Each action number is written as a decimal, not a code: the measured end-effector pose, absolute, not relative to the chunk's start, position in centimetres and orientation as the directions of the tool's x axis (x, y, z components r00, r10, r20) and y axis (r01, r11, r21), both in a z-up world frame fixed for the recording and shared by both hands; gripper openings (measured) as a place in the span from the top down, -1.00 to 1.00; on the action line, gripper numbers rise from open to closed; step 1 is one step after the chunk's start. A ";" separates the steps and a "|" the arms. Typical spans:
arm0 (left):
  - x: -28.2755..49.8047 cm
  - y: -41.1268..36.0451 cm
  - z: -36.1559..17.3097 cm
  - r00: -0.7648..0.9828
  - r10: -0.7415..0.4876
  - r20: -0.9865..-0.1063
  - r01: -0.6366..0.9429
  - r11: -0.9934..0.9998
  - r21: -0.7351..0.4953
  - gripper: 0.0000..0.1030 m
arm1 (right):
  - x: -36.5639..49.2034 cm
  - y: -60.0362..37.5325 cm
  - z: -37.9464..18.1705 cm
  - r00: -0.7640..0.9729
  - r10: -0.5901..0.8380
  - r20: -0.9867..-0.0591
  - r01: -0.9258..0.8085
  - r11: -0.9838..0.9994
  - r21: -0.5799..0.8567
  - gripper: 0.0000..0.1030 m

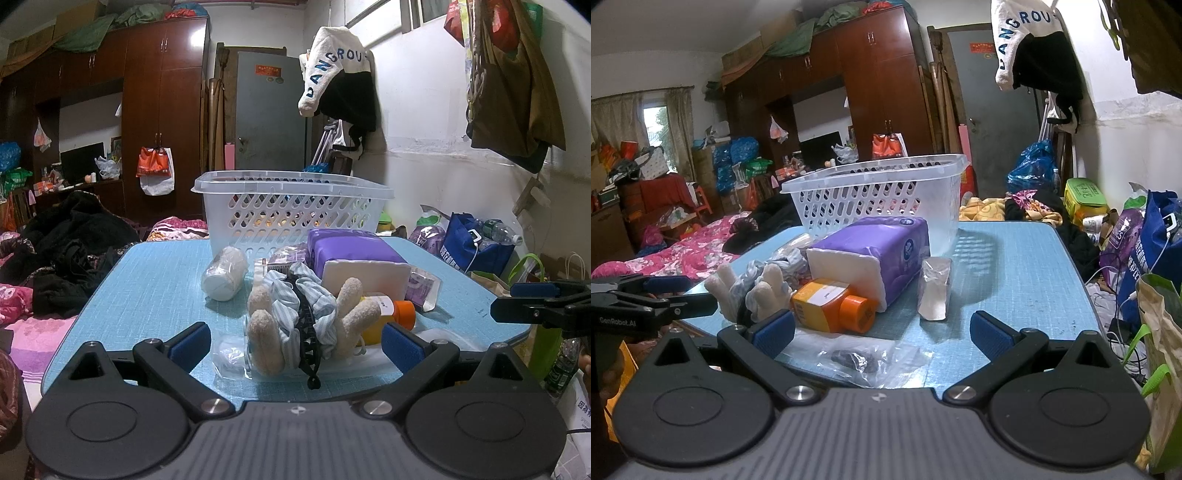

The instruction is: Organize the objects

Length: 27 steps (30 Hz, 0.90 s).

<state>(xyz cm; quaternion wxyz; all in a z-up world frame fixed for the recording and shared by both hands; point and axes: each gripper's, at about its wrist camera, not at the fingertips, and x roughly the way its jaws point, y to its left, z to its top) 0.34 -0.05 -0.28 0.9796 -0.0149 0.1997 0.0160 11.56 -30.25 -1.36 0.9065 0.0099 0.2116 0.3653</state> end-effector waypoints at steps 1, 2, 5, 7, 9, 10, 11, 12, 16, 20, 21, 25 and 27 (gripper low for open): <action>0.3 -0.1 -0.3 0.920 0.025 -0.391 -0.037 0.999 -0.024 -0.94 | 11.6 -30.2 -1.4 0.644 0.666 -0.376 -0.658 0.733 0.172 -1.00; 0.3 0.0 -0.3 0.920 0.025 -0.391 -0.037 0.999 -0.023 -0.94 | 11.6 -30.2 -1.4 0.644 0.666 -0.376 -0.658 0.733 0.172 -1.00; 0.3 -0.1 -0.3 0.920 0.025 -0.392 -0.037 0.999 -0.023 -0.94 | 11.6 -30.2 -1.4 0.643 0.666 -0.377 -0.658 0.733 0.173 -1.00; 0.3 -0.1 -0.3 0.920 0.025 -0.391 -0.037 0.999 -0.023 -0.94 | 11.6 -30.2 -1.4 0.643 0.666 -0.377 -0.658 0.733 0.172 -1.00; 0.3 -0.1 -0.3 0.920 0.026 -0.391 -0.038 0.999 -0.023 -0.94 | 11.6 -30.2 -1.4 0.643 0.667 -0.376 -0.659 0.733 0.172 -1.00; 0.3 -0.1 -0.3 0.920 0.026 -0.390 -0.039 0.999 -0.023 -0.94 | 11.6 -30.2 -1.4 0.643 0.667 -0.377 -0.659 0.733 0.172 -1.00; 0.3 -0.1 -0.3 0.920 0.027 -0.390 -0.039 0.999 -0.023 -0.94 | 11.6 -30.2 -1.4 0.643 0.667 -0.377 -0.659 0.732 0.172 -1.00; 0.3 -0.1 -0.3 0.920 0.025 -0.391 -0.038 0.999 -0.024 -0.94 | 11.6 -30.2 -1.4 0.643 0.667 -0.377 -0.659 0.732 0.171 -1.00; 0.2 -0.2 -0.3 0.921 0.024 -0.388 -0.034 0.999 -0.020 -0.94 | 11.6 -30.2 -1.4 0.643 0.667 -0.378 -0.659 0.732 0.171 -1.00; 0.3 -0.2 -0.3 0.921 0.025 -0.389 -0.034 0.999 -0.018 -0.94 | 11.6 -30.2 -1.4 0.643 0.666 -0.378 -0.659 0.732 0.171 -1.00; 0.3 -0.2 -0.3 0.921 0.024 -0.388 -0.034 0.999 -0.018 -0.94 | 11.6 -30.2 -1.4 0.643 0.666 -0.378 -0.659 0.732 0.170 -1.00; 0.3 -0.2 -0.3 0.922 0.025 -0.388 -0.034 0.999 -0.018 -0.94 | 11.6 -30.2 -1.4 0.643 0.666 -0.378 -0.659 0.732 0.170 -1.00; 0.3 -0.2 -0.3 0.922 0.024 -0.387 -0.034 0.999 -0.018 -0.94 | 11.6 -30.2 -1.4 0.643 0.666 -0.378 -0.659 0.733 0.170 -1.00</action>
